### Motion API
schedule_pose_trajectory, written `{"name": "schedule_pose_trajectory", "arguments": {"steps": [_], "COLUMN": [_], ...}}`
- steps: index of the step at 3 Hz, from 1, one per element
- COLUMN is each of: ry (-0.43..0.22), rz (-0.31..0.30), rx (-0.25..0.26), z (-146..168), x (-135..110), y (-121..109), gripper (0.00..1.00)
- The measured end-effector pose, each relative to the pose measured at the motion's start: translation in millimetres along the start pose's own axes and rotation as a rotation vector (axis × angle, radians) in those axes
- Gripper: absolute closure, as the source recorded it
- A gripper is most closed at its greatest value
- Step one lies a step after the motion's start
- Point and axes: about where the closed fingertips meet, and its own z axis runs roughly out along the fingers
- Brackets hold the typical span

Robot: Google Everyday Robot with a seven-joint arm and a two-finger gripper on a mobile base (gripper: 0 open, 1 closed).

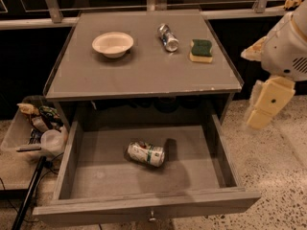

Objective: Pick 7up can from top drawer and place on counter

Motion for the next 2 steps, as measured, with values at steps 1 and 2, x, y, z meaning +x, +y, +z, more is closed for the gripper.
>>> {"name": "schedule_pose_trajectory", "arguments": {"steps": [1, 2], "ry": [-0.134, -0.241], "rz": [0.012, 0.072], "rx": [-0.002, 0.038], "z": [21, 37], "x": [-17, -23], "y": [9, 15], "gripper": [0.0, 0.0]}}
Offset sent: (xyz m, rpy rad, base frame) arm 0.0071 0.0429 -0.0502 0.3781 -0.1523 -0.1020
